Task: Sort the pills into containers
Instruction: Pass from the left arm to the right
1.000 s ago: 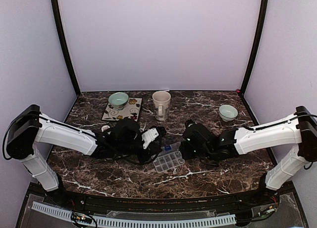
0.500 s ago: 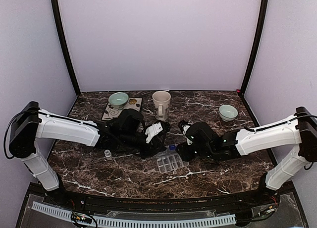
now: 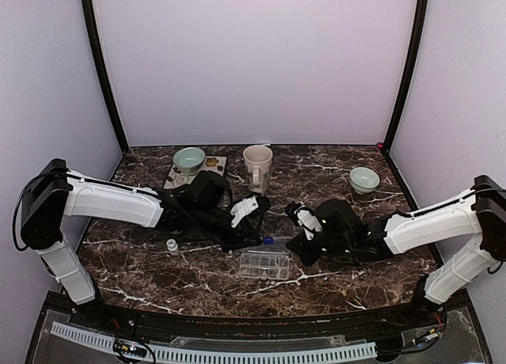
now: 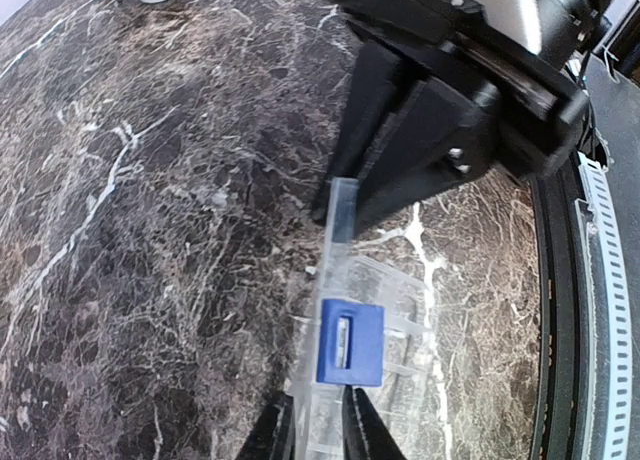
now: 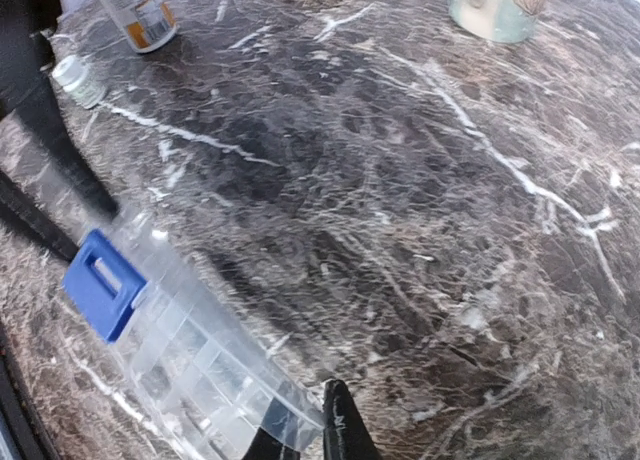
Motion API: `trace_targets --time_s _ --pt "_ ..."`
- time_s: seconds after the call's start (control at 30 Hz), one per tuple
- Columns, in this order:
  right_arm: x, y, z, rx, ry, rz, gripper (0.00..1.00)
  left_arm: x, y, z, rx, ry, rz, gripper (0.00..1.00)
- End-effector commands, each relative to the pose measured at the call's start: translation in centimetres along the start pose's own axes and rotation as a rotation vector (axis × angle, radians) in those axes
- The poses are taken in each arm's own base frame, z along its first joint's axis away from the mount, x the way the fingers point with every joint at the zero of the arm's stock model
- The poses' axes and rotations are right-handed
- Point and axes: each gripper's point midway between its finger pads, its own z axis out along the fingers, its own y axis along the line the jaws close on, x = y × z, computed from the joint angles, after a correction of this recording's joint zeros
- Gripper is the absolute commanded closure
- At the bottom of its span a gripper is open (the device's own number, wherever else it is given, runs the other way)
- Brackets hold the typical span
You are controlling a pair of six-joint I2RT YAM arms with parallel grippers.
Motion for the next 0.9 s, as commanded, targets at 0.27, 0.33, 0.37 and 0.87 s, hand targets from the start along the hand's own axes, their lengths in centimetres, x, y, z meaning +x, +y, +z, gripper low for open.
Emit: trace_targets --time_s 0.27,0.33,0.37,0.87 --pt "-2.0 1.9 -0.4 -0.155 -0.098 0.011 1.00 -1.3 2.7 -0.9 -0.128 -0.062 -0.044 0.55" --pt "-2.0 1.5 -0.4 -0.145 -0.098 0.027 1.00 -1.8 4.1 -1.9 -0.222 -0.108 -0.060 0.48" --pt "-1.9 1.3 -0.4 -0.138 -0.097 0.035 1.00 -1.6 4.8 -2.5 -0.279 -0.125 -0.073 0.43" --pt "-0.8 -1.7 0.5 0.024 -0.036 0.206 1.00 -2.2 6.9 -7.1 -0.511 -0.306 -0.125 0.35"
